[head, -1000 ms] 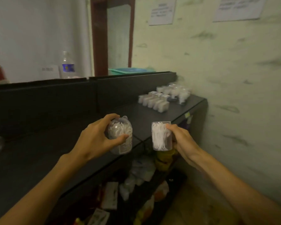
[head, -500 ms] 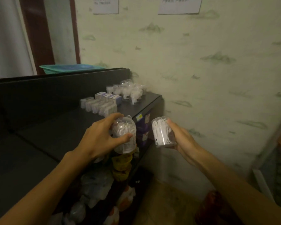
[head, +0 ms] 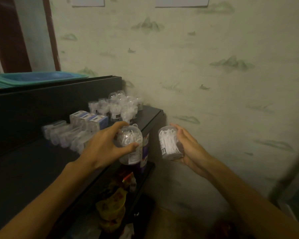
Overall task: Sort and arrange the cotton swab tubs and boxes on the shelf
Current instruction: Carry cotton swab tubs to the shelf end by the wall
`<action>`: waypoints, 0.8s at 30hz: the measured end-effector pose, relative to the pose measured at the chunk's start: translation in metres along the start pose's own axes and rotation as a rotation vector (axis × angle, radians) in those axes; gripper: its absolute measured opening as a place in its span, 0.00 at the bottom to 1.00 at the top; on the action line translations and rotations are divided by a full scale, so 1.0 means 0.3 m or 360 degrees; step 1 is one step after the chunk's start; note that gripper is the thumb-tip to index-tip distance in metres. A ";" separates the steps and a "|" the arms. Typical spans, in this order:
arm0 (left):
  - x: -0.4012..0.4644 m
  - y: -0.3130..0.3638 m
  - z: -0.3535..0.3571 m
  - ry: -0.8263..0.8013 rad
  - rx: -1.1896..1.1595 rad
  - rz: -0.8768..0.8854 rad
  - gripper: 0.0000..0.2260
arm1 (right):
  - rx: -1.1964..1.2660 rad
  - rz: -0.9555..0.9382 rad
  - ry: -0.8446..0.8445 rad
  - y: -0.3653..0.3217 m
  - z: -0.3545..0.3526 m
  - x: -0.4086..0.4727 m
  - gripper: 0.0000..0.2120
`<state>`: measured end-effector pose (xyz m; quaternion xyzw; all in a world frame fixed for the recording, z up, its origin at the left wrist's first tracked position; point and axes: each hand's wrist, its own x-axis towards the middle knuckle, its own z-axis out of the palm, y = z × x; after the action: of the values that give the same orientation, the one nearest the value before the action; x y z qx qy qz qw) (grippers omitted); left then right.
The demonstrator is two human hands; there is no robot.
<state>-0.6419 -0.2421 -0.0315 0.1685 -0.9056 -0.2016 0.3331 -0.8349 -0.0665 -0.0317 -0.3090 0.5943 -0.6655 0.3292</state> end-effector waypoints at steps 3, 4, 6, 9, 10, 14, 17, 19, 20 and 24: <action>0.107 -0.056 0.045 -0.0003 0.0022 0.0017 0.35 | 0.0167 0.0061 0.0002 0.007 -0.034 0.126 0.17; 0.138 -0.070 0.060 -0.0004 0.0019 0.0012 0.35 | 0.0199 0.0074 -0.0017 0.010 -0.044 0.162 0.18; 0.192 -0.092 0.086 -0.0013 0.0007 0.0008 0.35 | 0.0188 0.0050 -0.0049 0.018 -0.064 0.227 0.17; 0.264 -0.119 0.119 -0.0018 0.0028 0.0018 0.34 | 0.0073 -0.0014 -0.0065 0.029 -0.097 0.321 0.16; 0.287 -0.128 0.128 -0.0004 0.0035 0.0010 0.34 | 0.0068 -0.0011 -0.0076 0.033 -0.109 0.353 0.14; 0.362 -0.171 0.170 0.0027 0.0069 -0.0046 0.35 | 0.0144 0.0041 -0.0139 0.045 -0.156 0.495 0.09; 0.402 -0.211 0.203 0.0040 0.0132 -0.0129 0.36 | 0.0134 0.0059 -0.0181 0.054 -0.178 0.617 0.09; 0.420 -0.230 0.219 0.0085 0.0160 -0.0203 0.36 | 0.0085 0.0048 -0.0251 0.058 -0.190 0.703 0.11; 0.428 -0.233 0.226 0.0113 0.0169 -0.0241 0.36 | 0.0055 0.0039 -0.0294 0.052 -0.192 0.741 0.11; 0.468 -0.226 0.250 0.0186 0.0236 -0.0369 0.35 | -0.0007 0.0034 -0.0441 0.025 -0.200 0.879 0.09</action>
<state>-0.7819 -0.3432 -0.0411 0.3075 -0.8715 -0.1612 0.3464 -1.0387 -0.2442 -0.0401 -0.3923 0.5477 -0.6116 0.4147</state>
